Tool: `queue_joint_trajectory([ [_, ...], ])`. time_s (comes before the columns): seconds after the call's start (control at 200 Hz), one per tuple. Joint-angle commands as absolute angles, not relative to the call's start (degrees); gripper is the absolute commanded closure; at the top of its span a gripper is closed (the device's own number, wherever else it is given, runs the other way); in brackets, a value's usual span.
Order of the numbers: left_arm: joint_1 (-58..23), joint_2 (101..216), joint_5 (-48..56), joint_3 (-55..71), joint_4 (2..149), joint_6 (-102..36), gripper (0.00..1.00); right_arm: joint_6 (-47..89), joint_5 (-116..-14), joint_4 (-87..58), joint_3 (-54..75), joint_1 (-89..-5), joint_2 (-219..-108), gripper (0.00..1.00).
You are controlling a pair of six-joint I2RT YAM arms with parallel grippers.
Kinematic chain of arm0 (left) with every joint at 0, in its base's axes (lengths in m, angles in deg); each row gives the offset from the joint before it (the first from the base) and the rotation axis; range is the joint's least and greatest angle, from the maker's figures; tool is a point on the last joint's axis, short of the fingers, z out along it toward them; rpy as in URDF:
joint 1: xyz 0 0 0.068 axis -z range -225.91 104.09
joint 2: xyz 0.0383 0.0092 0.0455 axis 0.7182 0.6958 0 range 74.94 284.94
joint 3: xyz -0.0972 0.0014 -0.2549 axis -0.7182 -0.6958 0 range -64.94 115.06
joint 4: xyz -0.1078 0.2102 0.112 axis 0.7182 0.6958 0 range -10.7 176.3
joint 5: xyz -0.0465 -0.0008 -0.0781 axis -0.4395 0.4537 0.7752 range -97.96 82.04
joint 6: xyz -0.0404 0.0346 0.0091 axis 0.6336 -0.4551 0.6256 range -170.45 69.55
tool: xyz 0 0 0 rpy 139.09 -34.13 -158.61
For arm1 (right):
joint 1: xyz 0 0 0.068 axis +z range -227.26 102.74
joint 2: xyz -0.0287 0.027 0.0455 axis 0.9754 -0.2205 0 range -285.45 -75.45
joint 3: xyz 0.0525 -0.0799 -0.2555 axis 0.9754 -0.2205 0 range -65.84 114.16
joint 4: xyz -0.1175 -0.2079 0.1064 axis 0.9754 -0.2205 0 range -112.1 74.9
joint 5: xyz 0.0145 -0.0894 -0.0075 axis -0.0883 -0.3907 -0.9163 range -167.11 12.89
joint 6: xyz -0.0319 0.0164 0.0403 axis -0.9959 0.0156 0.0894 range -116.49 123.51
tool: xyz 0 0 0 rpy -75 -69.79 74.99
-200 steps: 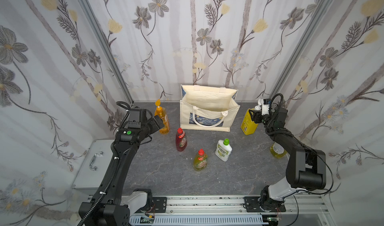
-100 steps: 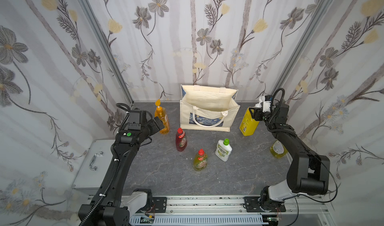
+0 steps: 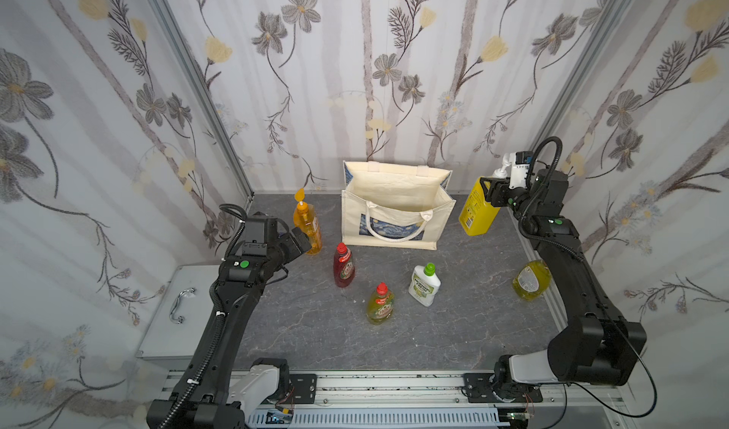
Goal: Pack dish soap into the shopping bag
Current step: Pick up the bottle of dish soap at the center of the board.
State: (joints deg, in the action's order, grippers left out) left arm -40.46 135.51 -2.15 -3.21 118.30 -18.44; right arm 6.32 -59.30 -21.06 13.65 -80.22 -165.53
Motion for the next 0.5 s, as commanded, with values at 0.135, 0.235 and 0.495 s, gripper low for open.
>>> queue_joint_trajectory([
  [0.135, -40.5, 133.8, -2.5, -4.4, 116.6, -17.5, 0.00, 5.7, -61.7, -17.8, 26.5, -78.8, -165.6, 0.68],
  [0.235, -40.5, 133.6, -2.4, -4.7, 116.7, -17.5, 0.00, 5.2, -63.3, -19.5, 31.2, -78.2, -166.0, 0.68],
  [0.495, -40.5, 133.4, -2.5, -4.3, 116.7, -17.6, 0.00, 6.2, -64.2, -26.5, 45.3, -76.2, -170.9, 0.67],
])
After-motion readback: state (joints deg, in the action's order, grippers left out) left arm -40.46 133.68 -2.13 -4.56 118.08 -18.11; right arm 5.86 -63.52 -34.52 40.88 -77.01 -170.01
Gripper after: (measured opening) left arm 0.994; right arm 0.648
